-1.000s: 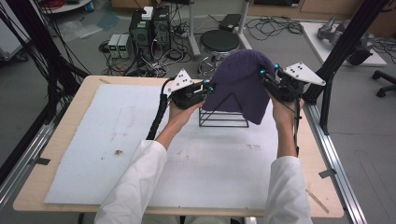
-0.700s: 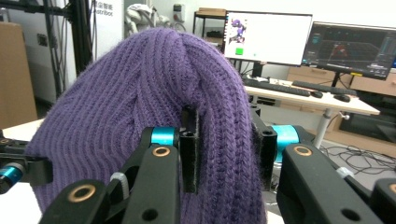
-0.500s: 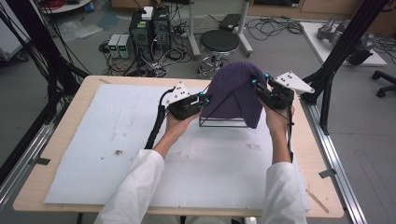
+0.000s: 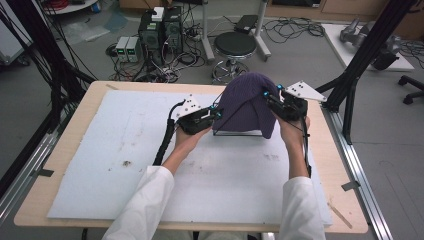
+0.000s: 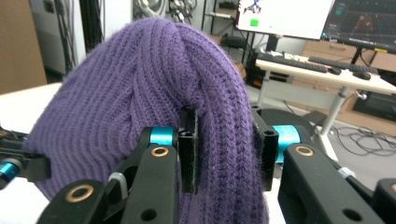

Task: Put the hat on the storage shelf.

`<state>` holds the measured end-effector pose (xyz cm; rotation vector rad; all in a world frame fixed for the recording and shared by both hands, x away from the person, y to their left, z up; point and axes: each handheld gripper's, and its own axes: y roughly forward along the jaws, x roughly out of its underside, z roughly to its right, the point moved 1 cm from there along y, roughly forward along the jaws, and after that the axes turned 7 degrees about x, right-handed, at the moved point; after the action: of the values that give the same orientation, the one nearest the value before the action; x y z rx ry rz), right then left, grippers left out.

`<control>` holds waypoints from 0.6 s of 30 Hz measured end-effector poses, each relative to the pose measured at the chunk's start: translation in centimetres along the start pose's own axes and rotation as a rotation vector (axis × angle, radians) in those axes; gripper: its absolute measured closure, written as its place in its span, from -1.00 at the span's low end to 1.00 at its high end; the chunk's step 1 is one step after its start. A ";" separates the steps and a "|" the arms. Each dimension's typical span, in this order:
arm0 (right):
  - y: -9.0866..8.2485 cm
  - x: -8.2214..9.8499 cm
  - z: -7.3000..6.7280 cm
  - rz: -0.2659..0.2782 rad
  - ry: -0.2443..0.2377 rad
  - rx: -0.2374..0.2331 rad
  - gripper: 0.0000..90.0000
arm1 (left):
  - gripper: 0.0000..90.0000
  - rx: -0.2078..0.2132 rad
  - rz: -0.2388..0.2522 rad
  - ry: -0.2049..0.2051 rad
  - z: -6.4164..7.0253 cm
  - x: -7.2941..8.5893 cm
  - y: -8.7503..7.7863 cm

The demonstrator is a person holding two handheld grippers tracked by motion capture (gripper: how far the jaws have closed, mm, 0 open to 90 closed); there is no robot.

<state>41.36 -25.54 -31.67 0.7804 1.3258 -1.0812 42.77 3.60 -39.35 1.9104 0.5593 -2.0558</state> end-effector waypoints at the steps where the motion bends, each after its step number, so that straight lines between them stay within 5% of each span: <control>1: 0.0 0.2 -0.1 0.002 -0.005 0.005 0.55 | 0.81 -0.002 -0.008 0.000 0.0 0.1 0.0; 11: 0.6 0.9 -0.4 -0.035 -0.027 0.006 0.50 | 0.80 0.008 -0.027 -0.025 -0.6 1.1 -0.1; 18: 0.3 0.8 -0.4 -0.050 -0.023 0.017 0.25 | 0.72 0.006 -0.021 -0.031 -0.6 1.1 0.0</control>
<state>41.45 -25.18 -32.57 0.7492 1.3241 -1.1393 43.18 3.91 -40.48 1.8807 0.5685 -2.0987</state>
